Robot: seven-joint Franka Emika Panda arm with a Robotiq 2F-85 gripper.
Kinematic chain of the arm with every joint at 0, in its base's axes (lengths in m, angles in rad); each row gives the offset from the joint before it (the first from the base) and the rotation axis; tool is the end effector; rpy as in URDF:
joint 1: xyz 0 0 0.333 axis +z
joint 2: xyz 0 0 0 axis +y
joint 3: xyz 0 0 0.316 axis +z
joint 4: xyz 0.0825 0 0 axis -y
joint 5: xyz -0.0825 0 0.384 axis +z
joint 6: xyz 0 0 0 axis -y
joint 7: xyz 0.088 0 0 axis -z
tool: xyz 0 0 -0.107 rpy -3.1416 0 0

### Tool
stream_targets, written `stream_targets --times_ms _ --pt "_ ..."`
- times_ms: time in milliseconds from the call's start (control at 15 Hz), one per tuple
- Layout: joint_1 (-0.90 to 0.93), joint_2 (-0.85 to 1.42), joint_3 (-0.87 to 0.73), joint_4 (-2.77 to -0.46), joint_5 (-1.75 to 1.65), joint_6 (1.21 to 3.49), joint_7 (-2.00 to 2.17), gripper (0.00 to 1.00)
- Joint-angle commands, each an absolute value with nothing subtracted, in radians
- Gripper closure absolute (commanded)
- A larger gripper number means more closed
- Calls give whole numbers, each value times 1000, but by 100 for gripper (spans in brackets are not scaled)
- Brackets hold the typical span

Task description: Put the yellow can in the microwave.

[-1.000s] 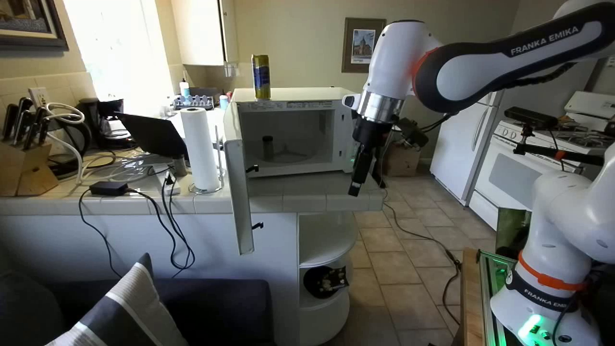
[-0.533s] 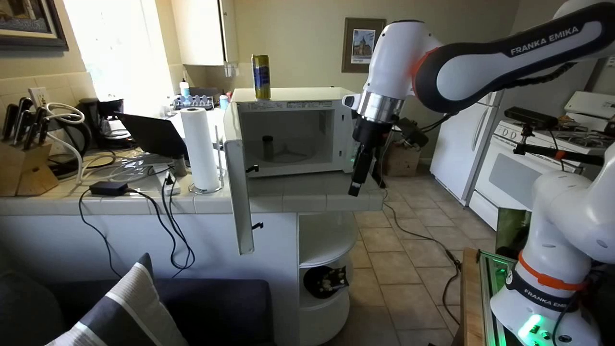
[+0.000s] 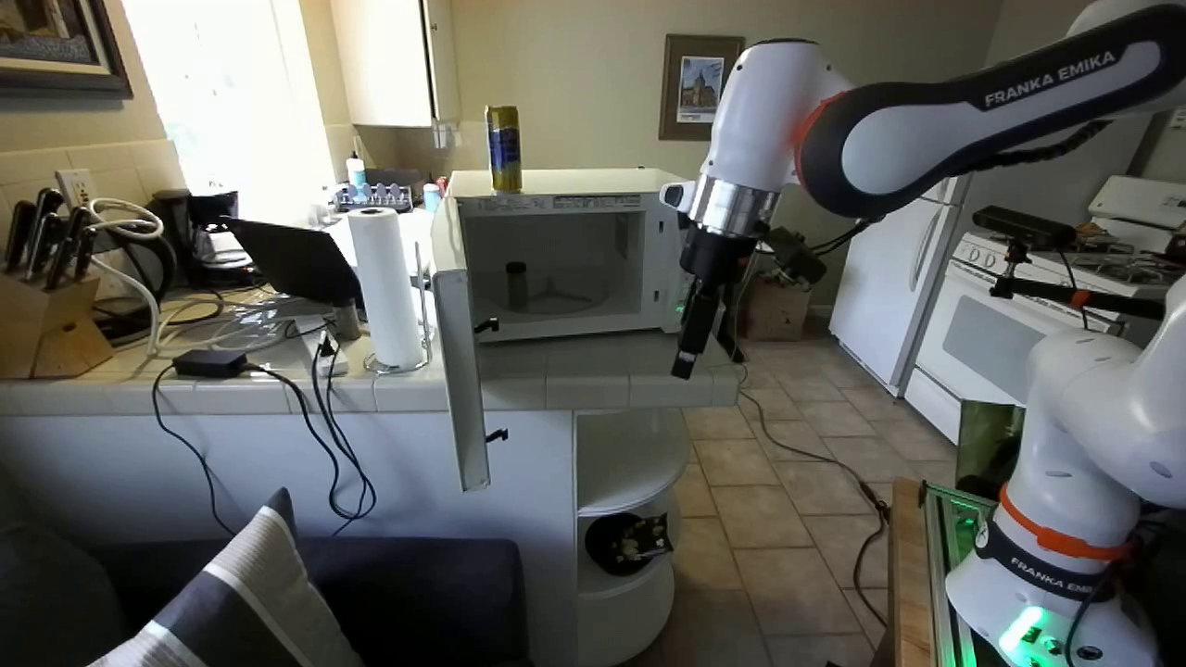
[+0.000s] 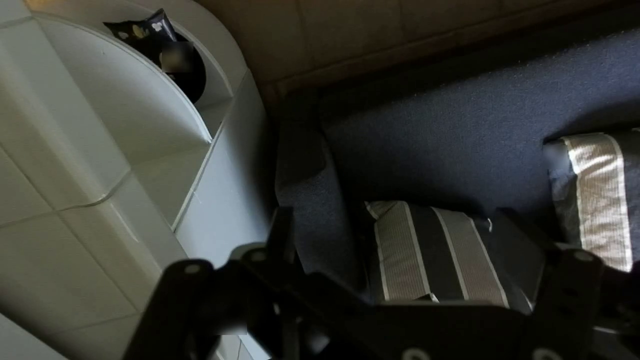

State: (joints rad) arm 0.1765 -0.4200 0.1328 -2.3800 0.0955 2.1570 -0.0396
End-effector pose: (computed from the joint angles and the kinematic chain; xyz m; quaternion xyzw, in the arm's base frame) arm 0.4178 0.1415 0.4964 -0.9842 -0.1476 -0.0944 0.0276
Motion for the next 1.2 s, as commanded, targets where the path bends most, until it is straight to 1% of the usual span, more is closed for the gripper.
stream_targets --times_ms 0,267,533,867,1133 --pt "153 -406 134 -2339 69 2154 -7 0" --pt "74 -409 122 -2247 -28 2138 56 0" --pt "5 -364 114 -2125 -87 2181 132 0" --pt "-61 -251 130 -1917 -173 2173 325 0" --pt "-73 -130 158 -1757 -289 2182 536 0"
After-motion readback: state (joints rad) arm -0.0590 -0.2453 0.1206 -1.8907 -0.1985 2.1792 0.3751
